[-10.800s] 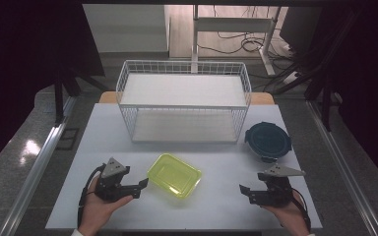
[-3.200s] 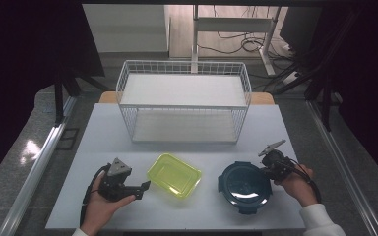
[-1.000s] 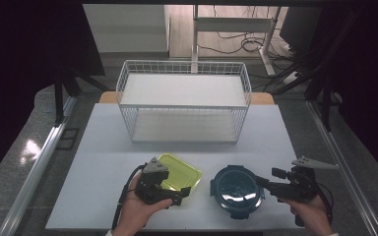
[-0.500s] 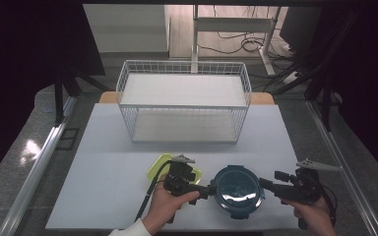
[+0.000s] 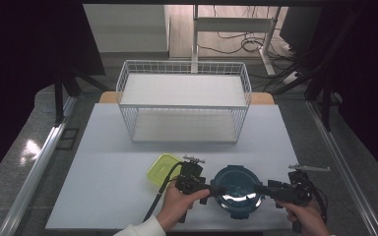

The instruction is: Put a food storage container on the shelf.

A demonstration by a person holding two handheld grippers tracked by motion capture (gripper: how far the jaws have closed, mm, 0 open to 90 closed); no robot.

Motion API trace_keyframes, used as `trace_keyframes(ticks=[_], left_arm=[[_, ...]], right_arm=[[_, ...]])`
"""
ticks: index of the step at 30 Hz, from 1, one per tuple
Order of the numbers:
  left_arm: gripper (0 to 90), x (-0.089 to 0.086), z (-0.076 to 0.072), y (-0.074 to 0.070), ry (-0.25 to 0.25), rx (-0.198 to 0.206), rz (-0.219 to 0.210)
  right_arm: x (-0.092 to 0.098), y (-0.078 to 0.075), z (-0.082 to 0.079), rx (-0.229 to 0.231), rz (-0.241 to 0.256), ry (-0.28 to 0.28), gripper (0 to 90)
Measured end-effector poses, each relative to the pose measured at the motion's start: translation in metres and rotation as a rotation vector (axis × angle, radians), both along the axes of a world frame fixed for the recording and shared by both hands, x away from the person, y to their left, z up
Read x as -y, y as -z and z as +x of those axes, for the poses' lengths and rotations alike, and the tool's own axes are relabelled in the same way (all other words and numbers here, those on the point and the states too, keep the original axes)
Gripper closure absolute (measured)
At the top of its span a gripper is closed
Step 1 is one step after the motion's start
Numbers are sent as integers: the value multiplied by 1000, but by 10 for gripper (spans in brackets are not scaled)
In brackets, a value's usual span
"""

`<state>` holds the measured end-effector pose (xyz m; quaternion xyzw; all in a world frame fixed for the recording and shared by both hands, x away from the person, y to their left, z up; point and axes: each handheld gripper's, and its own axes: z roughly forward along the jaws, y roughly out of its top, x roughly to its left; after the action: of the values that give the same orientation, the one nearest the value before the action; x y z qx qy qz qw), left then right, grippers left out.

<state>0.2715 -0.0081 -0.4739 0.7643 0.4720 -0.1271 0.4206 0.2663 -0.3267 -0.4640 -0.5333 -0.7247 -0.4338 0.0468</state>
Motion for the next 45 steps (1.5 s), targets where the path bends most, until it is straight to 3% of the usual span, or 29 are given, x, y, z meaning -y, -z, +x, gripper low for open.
trace_keyframes(ticks=[16, 25, 31, 45], left_arm=[[87, 16, 3, 13, -20, -29, 30], [87, 20, 4, 20, 1, -46, 59], [92, 23, 5, 24, -15, -58, 48], [108, 29, 1, 23, 0, -63, 47]], right_arm=[[-9, 13, 5, -55, -5, -35, 93], [-10, 16, 5, -69, -11, -44, 93], [-11, 17, 5, -77, -14, -49, 93], [-12, 18, 4, -86, -1, -46, 96]])
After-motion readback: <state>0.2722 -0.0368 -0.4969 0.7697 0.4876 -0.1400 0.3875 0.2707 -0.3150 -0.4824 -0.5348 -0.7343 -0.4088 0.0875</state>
